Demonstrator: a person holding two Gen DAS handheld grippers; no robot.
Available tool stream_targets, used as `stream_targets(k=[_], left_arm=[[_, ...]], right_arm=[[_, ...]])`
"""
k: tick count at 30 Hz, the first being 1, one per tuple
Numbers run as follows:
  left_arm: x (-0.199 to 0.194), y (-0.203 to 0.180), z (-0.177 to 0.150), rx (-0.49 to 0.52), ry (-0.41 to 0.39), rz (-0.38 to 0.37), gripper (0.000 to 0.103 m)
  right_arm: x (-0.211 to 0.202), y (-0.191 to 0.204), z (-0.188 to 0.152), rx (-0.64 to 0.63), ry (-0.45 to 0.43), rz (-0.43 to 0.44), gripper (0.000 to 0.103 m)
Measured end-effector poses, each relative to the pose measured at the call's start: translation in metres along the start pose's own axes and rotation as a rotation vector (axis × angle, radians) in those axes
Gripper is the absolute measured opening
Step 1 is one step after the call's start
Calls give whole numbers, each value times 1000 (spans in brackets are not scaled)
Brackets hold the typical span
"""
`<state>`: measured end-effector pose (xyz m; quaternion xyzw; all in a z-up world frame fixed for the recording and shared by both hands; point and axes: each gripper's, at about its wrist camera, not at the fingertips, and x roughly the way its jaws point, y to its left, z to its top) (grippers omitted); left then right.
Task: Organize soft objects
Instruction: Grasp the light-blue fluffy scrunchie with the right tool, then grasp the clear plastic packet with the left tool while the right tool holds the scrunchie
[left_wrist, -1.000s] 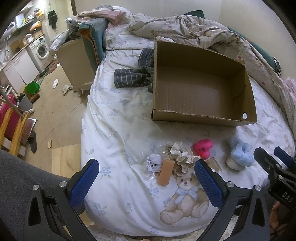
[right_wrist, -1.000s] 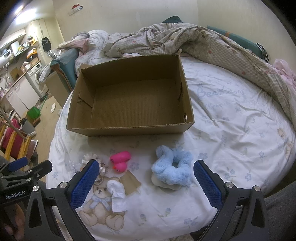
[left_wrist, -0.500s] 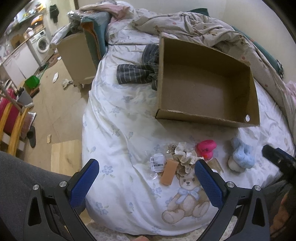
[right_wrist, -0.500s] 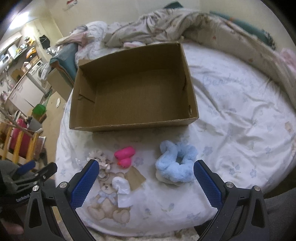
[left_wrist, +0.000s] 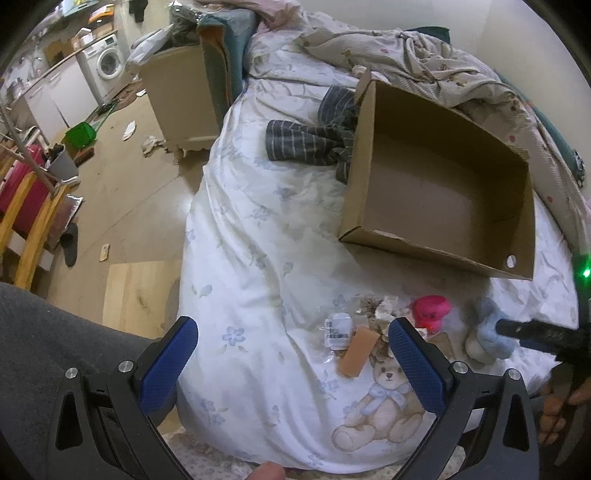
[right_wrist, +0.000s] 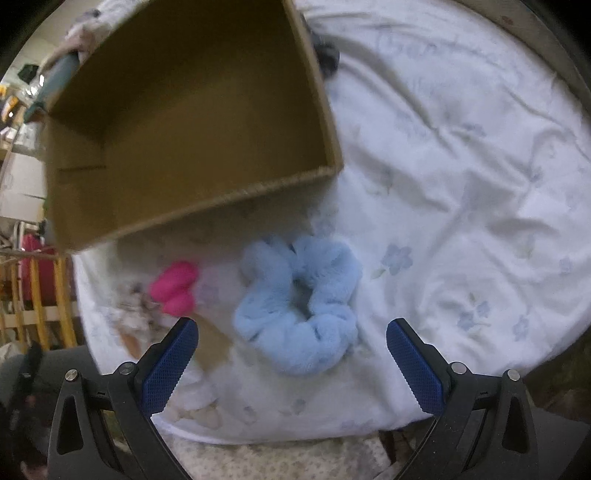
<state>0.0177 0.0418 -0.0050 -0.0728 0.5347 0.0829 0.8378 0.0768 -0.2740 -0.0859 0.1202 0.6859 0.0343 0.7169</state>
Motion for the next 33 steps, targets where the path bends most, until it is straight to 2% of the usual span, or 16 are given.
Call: stream_targets(k=[5,7,8,9,10,12,15,18,19,21,27,31,33], left_arm=[[10,2,1,-11,35,13,103],[14,3,2,-13,47,17,103],[16,5,4,-20,53,17,103],[18,7,5,-31,63,21,103],[21,10,7,-41,74,29,103],[26,13,9,-56,95,41,103],[36,18,13,-73,139,30,102],[50,19,15,-88,196,5,92],[56,19,15,-90,220,-13,82],[71,17,13,-106,291,-58,69],[100,-3,12,-74,362,-99,66],[122,-13,14,-29,379,-81,53],[132,-15,14,-38,396,-106,52]], right_arm=[[25,5,2,-33,16,-68,103],[33,6,4,-57,30,-67,103],[35,8,4,-69,29,-72,96],[36,8,3,-81,27,-80,77],[37,9,3,-97,33,-81,70],[34,17,1,-151,15,-80,42],[12,26,-2,-197,-33,-46,34],[-12,20,-8,-178,-69,37,28],[-21,20,-10,-177,-83,67,28],[-39,22,-16,-184,-109,112,28],[-60,16,-33,-164,-136,191,28],[-56,20,-33,-162,-156,203,28],[-55,22,-32,-156,-157,204,28]])
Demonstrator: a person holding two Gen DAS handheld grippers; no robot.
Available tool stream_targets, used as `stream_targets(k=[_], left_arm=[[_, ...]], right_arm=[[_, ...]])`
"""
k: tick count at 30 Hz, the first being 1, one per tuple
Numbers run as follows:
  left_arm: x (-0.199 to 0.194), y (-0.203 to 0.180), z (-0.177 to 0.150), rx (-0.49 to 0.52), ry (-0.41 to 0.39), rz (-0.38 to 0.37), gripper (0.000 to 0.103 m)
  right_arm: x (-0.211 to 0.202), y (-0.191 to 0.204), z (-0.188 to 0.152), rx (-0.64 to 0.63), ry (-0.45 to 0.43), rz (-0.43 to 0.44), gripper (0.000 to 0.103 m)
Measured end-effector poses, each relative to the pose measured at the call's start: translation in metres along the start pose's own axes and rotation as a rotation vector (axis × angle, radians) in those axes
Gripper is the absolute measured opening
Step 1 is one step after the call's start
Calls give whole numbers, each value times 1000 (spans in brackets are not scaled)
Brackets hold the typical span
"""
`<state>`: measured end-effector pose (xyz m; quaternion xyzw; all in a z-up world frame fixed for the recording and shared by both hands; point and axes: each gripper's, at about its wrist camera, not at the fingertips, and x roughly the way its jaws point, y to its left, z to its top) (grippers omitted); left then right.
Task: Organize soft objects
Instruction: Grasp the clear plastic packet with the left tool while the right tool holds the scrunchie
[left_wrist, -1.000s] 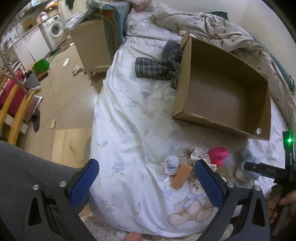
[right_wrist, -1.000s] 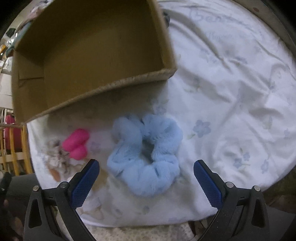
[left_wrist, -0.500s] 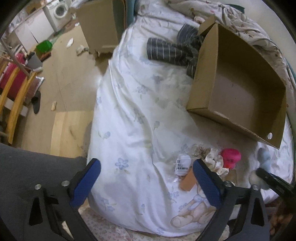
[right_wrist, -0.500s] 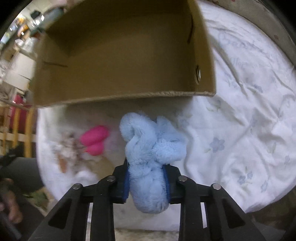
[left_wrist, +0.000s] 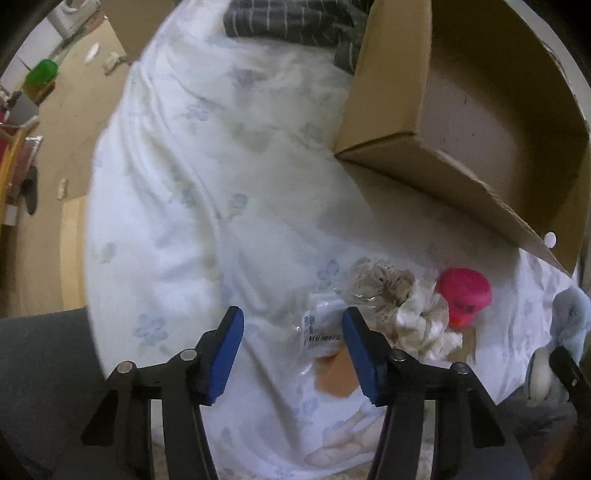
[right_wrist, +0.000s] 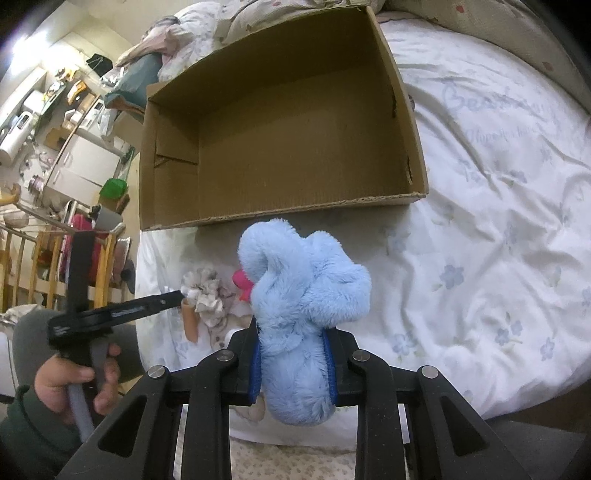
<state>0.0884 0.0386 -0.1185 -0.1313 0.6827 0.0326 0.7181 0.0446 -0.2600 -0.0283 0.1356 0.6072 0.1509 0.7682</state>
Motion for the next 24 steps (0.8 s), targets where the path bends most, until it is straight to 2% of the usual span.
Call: stream_targets(k=[3,4,6,9,13,18,21,24], left_arm=[[6,-5,3,21,5,-5,51],[8,-7,3,32,6,-6,44],[8,-9,3,39,3,-42,23],[-2,-12,2,61,-28,-39,22],[-19,-4,1,42,-60,-18,22],[-38,17,-15,12,-122,37,22],[-46,23,-20,17,-138,48,22],[-52,22,-25,9,-174,96,22]], right_arm=[[2,-1,-3,-8,3,-4,28],[3,0,-4,-10,3,-4,28],[0,-1,-3,-10,1,-1,28],[-1,-3,-3,-4,-2,-2,28],[-2,-3,-5,-5,2,6,28],[-2,-1,-7,-24,2,12,28],[0,1,-7,-37,6,14,28],[1,2,-6,-51,2,15,28]])
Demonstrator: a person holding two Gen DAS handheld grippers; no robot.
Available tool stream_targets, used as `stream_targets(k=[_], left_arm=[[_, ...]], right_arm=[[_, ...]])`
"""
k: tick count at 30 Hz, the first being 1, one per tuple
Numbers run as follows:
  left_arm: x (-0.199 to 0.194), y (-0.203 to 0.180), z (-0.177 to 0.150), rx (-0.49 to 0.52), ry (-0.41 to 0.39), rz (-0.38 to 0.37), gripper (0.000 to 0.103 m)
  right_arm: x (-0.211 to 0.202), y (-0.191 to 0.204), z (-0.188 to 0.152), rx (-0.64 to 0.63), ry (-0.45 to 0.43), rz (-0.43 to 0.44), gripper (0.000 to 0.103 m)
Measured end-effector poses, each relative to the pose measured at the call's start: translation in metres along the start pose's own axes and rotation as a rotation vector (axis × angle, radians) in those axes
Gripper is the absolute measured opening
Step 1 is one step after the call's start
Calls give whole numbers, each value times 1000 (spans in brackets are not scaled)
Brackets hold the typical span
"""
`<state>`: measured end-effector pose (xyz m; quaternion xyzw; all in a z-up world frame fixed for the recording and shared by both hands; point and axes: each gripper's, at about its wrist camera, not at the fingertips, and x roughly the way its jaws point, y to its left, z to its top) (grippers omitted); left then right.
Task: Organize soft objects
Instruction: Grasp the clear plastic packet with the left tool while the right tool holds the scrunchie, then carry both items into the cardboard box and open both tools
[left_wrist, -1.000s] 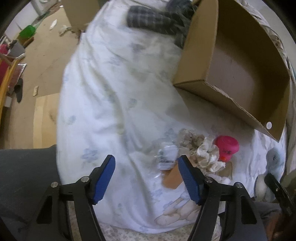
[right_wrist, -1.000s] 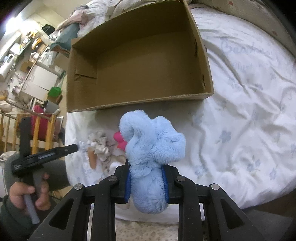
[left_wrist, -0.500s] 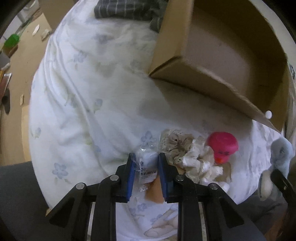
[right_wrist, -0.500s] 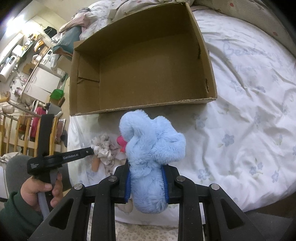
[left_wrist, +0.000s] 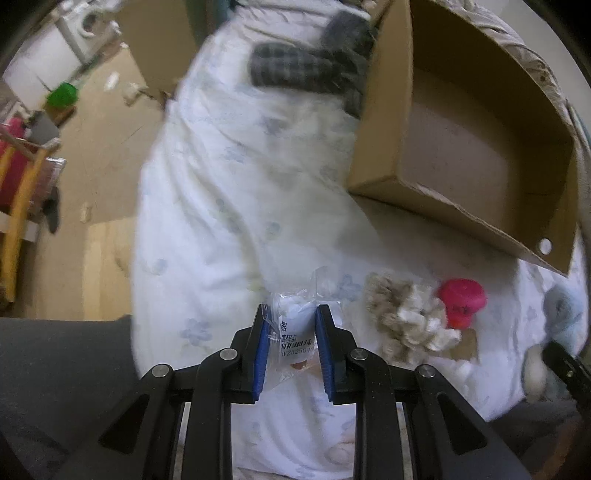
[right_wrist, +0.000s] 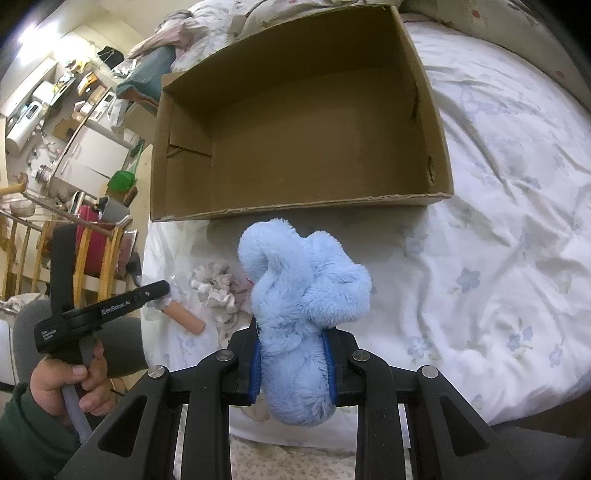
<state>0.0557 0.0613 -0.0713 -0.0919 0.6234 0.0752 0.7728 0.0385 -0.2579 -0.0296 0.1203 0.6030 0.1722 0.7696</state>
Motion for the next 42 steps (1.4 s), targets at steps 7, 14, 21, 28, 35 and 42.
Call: stream_targets(k=[7,14,21,28,35,42], left_arm=[[-39,3,3,-42,-119,1,22],[-89,-16,15,28,-205,-39,22],[-120,-46,26,121,-253,-61,22],[-122,-74,47,163,-278,-72,22],[-111,-99,77,196,-270,-50,22],[-82,-123,105,225,-242,-31,22]], right_arm=[[-18,7,0,-31,-41,18,28],[-40,15,7,-60,-91,6,28],[-57,12,18,-61,-138,-1,28],[-78,17,45,-87,-257,-15,28],[-71,13,80,-87,-277,-29,28],[-46,0,110,-60,-278,-29,28]])
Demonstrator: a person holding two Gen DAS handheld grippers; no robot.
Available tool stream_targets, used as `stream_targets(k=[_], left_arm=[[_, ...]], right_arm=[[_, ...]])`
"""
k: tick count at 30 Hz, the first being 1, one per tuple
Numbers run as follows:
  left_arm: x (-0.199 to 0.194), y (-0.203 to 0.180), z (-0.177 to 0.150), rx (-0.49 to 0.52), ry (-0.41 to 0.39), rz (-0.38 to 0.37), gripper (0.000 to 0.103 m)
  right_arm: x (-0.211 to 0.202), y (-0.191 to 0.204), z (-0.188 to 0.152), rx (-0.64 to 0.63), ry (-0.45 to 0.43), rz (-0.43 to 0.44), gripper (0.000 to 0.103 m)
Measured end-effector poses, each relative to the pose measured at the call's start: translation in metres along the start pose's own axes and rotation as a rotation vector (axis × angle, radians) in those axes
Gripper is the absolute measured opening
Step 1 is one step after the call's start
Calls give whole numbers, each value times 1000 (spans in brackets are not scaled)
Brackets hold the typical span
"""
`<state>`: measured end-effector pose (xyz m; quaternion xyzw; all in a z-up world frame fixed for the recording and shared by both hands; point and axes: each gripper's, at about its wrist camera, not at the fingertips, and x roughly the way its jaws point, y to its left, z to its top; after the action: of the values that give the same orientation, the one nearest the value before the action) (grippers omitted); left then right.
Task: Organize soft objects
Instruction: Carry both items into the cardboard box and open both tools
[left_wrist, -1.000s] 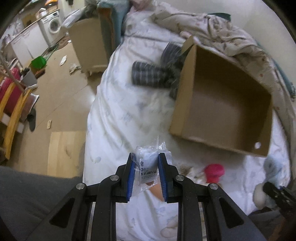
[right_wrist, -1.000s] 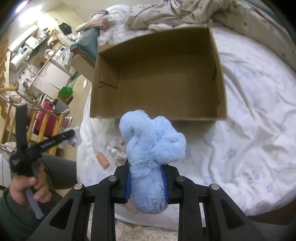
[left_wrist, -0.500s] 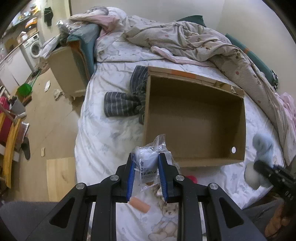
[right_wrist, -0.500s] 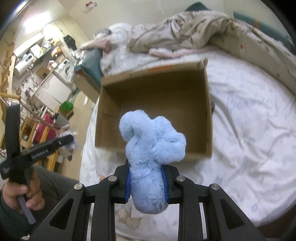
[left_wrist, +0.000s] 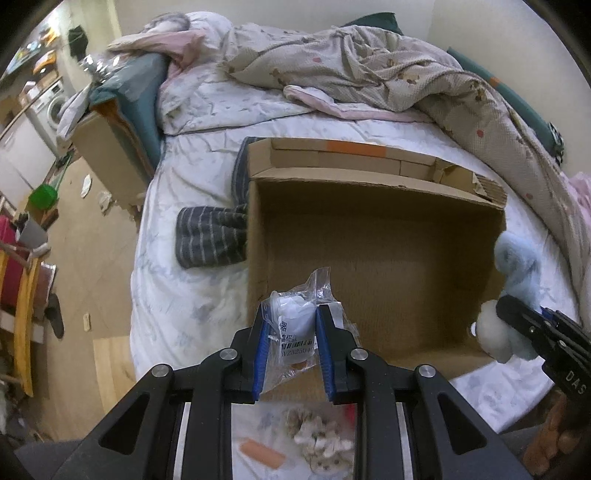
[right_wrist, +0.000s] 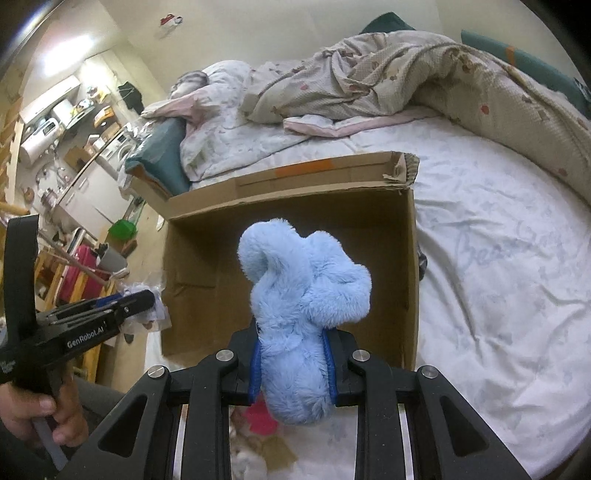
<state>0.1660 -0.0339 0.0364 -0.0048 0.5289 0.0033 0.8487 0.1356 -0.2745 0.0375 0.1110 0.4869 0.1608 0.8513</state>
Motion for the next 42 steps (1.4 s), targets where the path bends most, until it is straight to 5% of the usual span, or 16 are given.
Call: stream_targets(k=[27,42], left_arm=[[92,-28,1,53,97,57,22],[105,-36,3,67,143,38,23]], right_arm=[[98,-23,-11,73,211,-55,29],[94,-28,-3,90,190,-47,30]])
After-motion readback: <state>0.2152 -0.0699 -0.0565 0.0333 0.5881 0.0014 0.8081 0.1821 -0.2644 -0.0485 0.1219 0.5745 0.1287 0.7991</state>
